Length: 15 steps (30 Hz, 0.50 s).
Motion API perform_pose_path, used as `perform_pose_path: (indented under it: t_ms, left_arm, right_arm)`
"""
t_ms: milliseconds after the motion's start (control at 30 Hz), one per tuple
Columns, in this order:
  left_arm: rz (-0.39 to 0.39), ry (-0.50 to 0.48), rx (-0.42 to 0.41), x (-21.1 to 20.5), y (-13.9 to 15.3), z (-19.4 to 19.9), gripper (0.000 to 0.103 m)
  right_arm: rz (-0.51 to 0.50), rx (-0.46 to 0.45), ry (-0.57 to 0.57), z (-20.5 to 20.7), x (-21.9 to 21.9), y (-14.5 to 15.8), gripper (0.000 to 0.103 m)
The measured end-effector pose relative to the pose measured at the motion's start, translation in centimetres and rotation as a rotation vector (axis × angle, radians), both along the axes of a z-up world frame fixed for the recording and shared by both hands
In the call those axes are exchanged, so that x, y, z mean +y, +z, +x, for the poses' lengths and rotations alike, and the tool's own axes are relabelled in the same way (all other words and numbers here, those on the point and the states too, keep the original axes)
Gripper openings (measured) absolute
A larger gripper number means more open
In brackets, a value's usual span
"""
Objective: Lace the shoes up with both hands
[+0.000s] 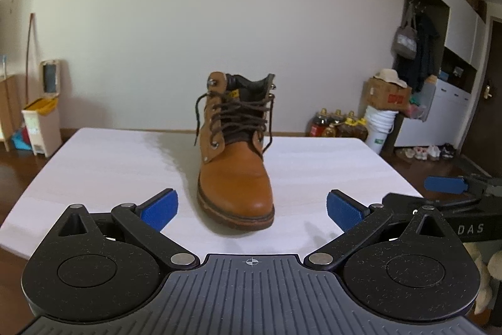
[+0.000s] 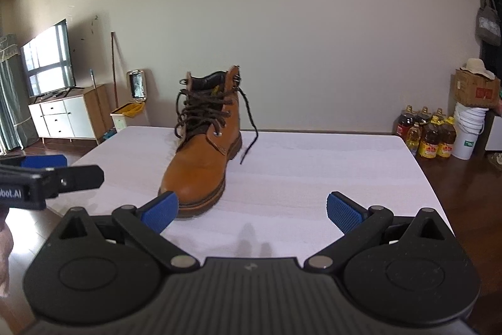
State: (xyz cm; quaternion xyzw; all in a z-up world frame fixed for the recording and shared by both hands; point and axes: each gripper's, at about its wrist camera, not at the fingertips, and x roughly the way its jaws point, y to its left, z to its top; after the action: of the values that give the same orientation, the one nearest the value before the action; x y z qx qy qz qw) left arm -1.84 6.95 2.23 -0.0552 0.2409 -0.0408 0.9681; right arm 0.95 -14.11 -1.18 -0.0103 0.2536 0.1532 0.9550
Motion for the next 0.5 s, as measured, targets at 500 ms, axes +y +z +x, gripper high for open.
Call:
perform_pose_path:
  t_ms: [500]
  left_arm:
    - [-0.01, 0.012, -0.023, 0.8, 2.4, -0.1, 0.103]
  right_arm:
    - [0.008, -0.049, 0.021, -0.6, 0.7, 2.2, 0.102]
